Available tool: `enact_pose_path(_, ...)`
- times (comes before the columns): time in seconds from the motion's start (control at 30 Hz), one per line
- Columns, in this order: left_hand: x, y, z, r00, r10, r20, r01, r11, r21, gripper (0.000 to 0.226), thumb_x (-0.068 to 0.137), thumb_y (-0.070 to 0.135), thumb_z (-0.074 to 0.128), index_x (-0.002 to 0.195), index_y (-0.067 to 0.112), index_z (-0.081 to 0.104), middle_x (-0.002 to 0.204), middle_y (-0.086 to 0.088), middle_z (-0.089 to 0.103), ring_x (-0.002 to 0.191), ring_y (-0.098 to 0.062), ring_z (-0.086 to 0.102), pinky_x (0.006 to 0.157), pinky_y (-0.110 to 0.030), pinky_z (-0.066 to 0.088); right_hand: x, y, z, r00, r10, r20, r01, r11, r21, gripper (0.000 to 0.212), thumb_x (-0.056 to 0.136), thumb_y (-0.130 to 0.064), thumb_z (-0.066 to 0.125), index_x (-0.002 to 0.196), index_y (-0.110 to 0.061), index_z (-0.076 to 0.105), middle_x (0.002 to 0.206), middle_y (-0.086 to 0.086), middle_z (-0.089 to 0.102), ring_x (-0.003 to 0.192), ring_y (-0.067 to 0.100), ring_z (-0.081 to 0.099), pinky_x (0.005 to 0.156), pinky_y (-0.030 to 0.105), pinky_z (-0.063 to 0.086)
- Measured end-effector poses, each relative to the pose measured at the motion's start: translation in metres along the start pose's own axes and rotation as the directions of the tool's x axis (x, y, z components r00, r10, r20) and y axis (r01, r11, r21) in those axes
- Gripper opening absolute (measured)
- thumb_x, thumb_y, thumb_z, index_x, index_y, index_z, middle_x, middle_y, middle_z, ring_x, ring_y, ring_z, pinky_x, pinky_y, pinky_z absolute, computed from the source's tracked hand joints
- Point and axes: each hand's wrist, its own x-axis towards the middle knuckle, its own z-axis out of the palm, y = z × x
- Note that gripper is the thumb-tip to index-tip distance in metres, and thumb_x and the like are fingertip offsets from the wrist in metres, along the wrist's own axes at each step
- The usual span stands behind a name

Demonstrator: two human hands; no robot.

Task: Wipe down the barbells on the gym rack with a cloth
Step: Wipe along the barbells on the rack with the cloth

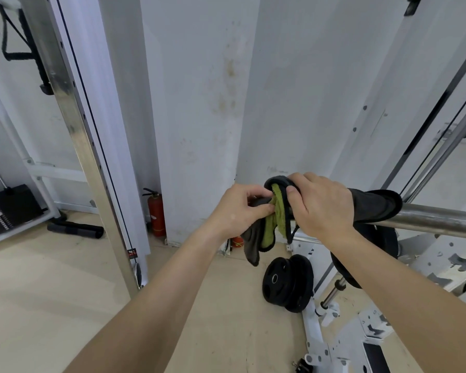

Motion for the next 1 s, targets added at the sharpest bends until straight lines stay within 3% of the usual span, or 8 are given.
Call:
enact_pose_path(0.1, -0.002, 0.000, 0.006, 0.995, 0.031, -0.090, -0.030, 1.000, 0.006, 0.015, 0.087, 0.012, 0.073, 0.100, 0.019, 0.077, 0.093, 0.008, 0.075, 0.090, -0.004, 0.069, 0.086, -0.021, 0.053, 0.000, 0.000, 0.000, 1.000, -0.006, -0.002, 0.006, 1.000, 0.007, 0.047, 0.097, -0.043, 0.022, 0.106, -0.022, 0.063, 0.080, -0.003, 0.062, 0.067, 0.025, 0.057, 0.056, 0.030, 0.028)
enact_pose_path(0.3, 0.009, 0.003, 0.027, 0.946, -0.062, -0.317, 0.015, 0.989, -0.147, 0.013, 0.090, 0.015, 0.069, 0.098, 0.017, 0.078, 0.089, 0.007, 0.076, 0.088, -0.010, 0.071, 0.087, -0.035, 0.058, 0.000, 0.001, 0.001, 1.000, 0.004, -0.010, -0.004, 1.000, 0.005, 0.045, 0.096, -0.044, 0.024, 0.103, -0.021, 0.062, 0.080, -0.003, 0.060, 0.066, 0.025, 0.055, 0.057, 0.030, 0.026)
enact_pose_path(0.47, 0.000, 0.000, 0.025, 0.978, 0.043, -0.204, -0.008, 0.986, 0.166, 0.015, 0.093, 0.012, 0.060, 0.097, 0.019, 0.073, 0.083, 0.010, 0.070, 0.080, -0.007, 0.064, 0.076, -0.023, 0.052, -0.002, 0.001, 0.001, 1.000, -0.007, 0.001, 0.007, 1.000, 0.025, 0.046, 0.096, -0.044, 0.023, 0.107, -0.023, 0.062, 0.084, -0.003, 0.062, 0.068, 0.024, 0.056, 0.058, 0.031, 0.028)
enact_pose_path(0.6, -0.008, -0.002, 0.017, 0.992, 0.022, -0.121, -0.014, 0.998, 0.067, 0.013, 0.093, 0.013, 0.062, 0.100, 0.017, 0.073, 0.087, 0.006, 0.072, 0.084, -0.012, 0.067, 0.081, -0.027, 0.054, -0.001, 0.001, -0.001, 1.000, -0.005, 0.013, 0.004, 1.000, 0.013, 0.048, 0.096, -0.045, 0.020, 0.108, -0.025, 0.062, 0.084, -0.004, 0.062, 0.070, 0.023, 0.058, 0.057, 0.031, 0.029)
enact_pose_path(0.73, 0.001, 0.005, 0.029, 0.944, -0.036, -0.327, -0.008, 0.991, -0.131, 0.016, 0.092, 0.010, 0.064, 0.097, 0.018, 0.076, 0.087, 0.006, 0.075, 0.086, -0.011, 0.069, 0.084, -0.031, 0.057, 0.000, 0.002, 0.000, 1.000, -0.005, 0.005, 0.005, 1.000, -0.004, 0.047, 0.096, -0.045, 0.020, 0.103, -0.022, 0.060, 0.080, -0.003, 0.060, 0.068, 0.024, 0.055, 0.057, 0.031, 0.027)
enact_pose_path(0.83, 0.001, 0.007, 0.046, 0.905, -0.028, -0.425, 0.008, 0.999, -0.050, 0.019, 0.091, 0.008, 0.062, 0.098, 0.020, 0.075, 0.088, 0.009, 0.074, 0.085, -0.007, 0.067, 0.084, -0.031, 0.056, -0.001, 0.002, 0.003, 1.000, 0.001, -0.006, -0.001, 1.000, 0.003, 0.044, 0.096, -0.044, 0.023, 0.101, -0.021, 0.061, 0.079, -0.003, 0.059, 0.067, 0.023, 0.054, 0.057, 0.031, 0.028)
enact_pose_path(0.93, -0.004, 0.001, 0.038, 0.946, 0.025, -0.323, 0.023, 0.989, 0.143, 0.020, 0.092, 0.008, 0.059, 0.101, 0.017, 0.074, 0.091, 0.006, 0.072, 0.087, -0.012, 0.065, 0.084, -0.031, 0.054, -0.002, 0.002, 0.003, 1.000, -0.006, -0.019, 0.006, 1.000, 0.013, 0.045, 0.095, -0.043, 0.023, 0.102, -0.020, 0.062, 0.080, -0.002, 0.061, 0.068, 0.025, 0.056, 0.058, 0.031, 0.027)
enact_pose_path(1.0, -0.006, 0.000, 0.021, 0.984, 0.015, -0.176, 0.003, 0.995, 0.101, 0.016, 0.093, 0.010, 0.061, 0.100, 0.016, 0.074, 0.089, 0.004, 0.073, 0.084, -0.013, 0.067, 0.083, -0.033, 0.054, -0.003, 0.001, 0.002, 1.000, -0.009, -0.026, 0.009, 1.000, 0.014, 0.045, 0.095, -0.043, 0.023, 0.102, -0.021, 0.062, 0.081, -0.001, 0.062, 0.070, 0.026, 0.057, 0.059, 0.032, 0.027)
